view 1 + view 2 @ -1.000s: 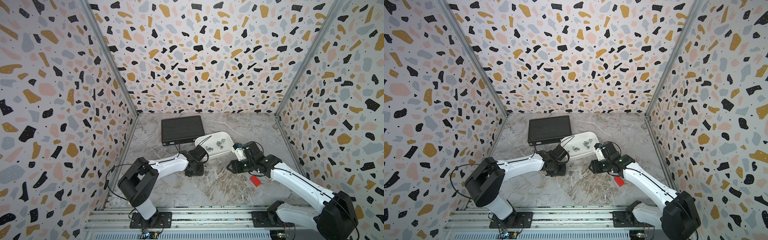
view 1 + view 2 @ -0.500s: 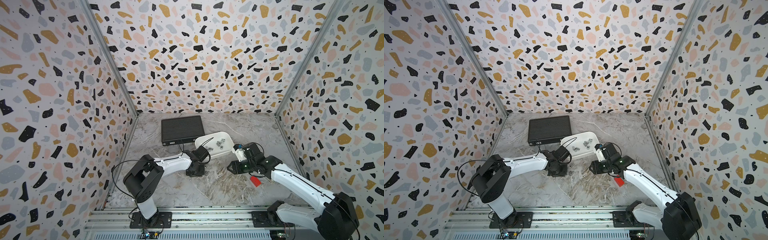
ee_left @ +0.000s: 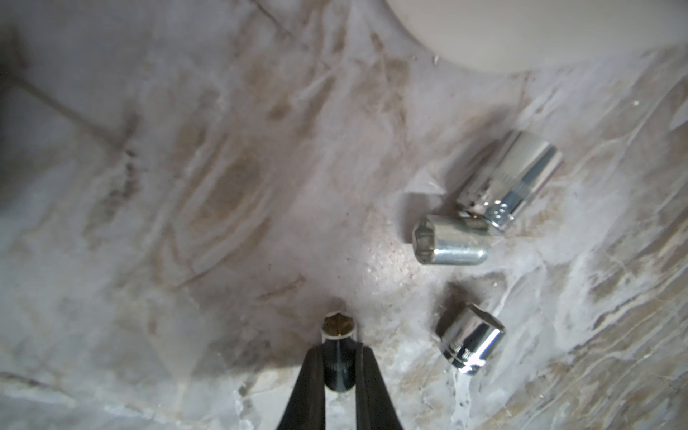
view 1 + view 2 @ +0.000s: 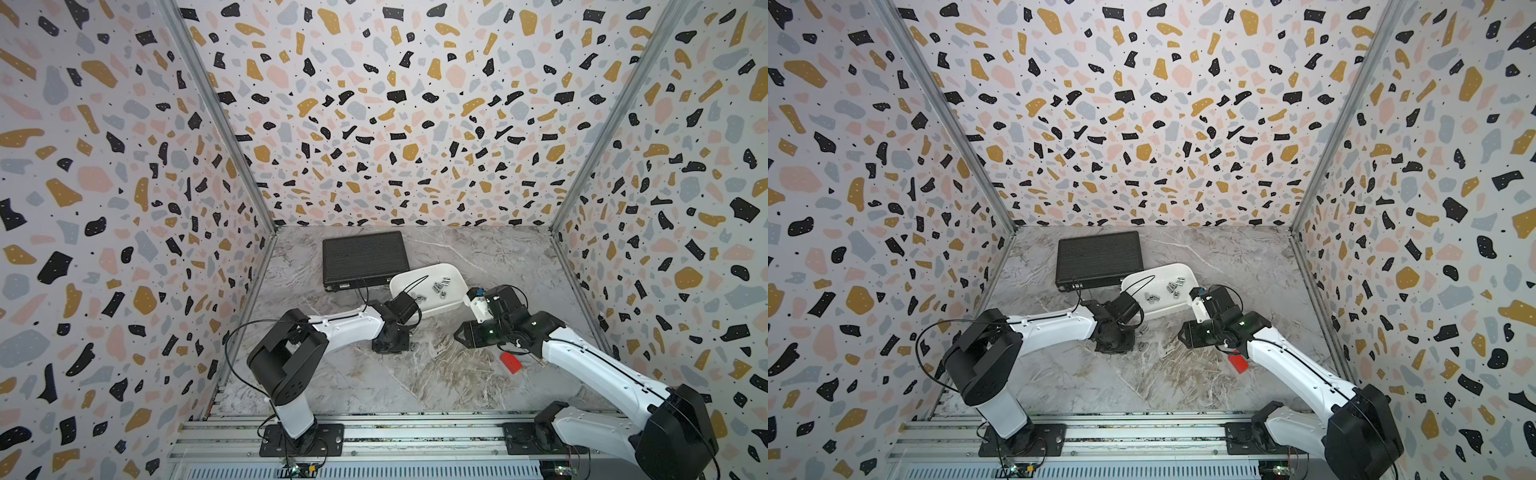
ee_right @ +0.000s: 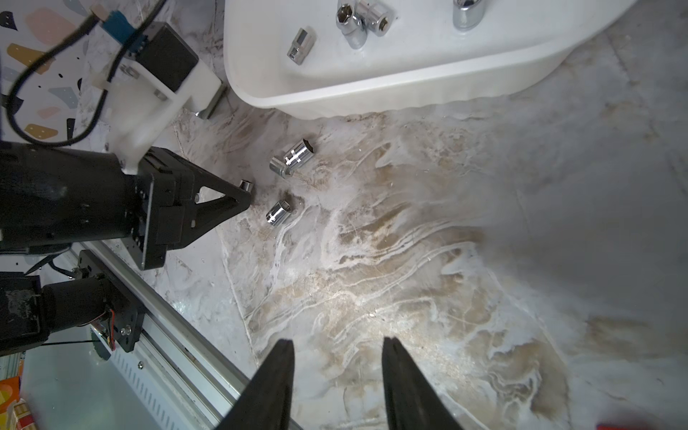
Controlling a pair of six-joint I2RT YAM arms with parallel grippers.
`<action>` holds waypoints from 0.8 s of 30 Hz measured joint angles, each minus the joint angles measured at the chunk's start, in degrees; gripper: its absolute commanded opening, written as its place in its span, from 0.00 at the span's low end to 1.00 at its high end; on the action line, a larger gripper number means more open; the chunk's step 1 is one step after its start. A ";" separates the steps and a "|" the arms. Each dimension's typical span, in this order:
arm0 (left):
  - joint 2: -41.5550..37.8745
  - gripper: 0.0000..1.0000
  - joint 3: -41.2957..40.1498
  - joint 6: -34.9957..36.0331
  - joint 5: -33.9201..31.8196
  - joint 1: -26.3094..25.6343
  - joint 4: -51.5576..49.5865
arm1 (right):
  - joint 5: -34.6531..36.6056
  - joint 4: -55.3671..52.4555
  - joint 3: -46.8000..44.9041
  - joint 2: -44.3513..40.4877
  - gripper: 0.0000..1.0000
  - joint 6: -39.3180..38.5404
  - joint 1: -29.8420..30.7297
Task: Put the socket on the desktop into the storage box
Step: Pick up the socket head at the center of the board.
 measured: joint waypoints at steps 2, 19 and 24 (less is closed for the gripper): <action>-0.04 0.03 0.00 0.22 -0.04 0.00 0.00 | -0.02 0.04 0.00 0.02 0.44 0.00 0.00; -7.45 0.02 0.07 2.03 -1.27 -0.02 -2.10 | -0.96 0.46 0.00 0.02 0.44 0.24 0.00; -7.78 0.03 2.49 2.95 -1.27 -0.02 -3.93 | -2.32 1.16 0.00 0.02 0.44 0.42 0.00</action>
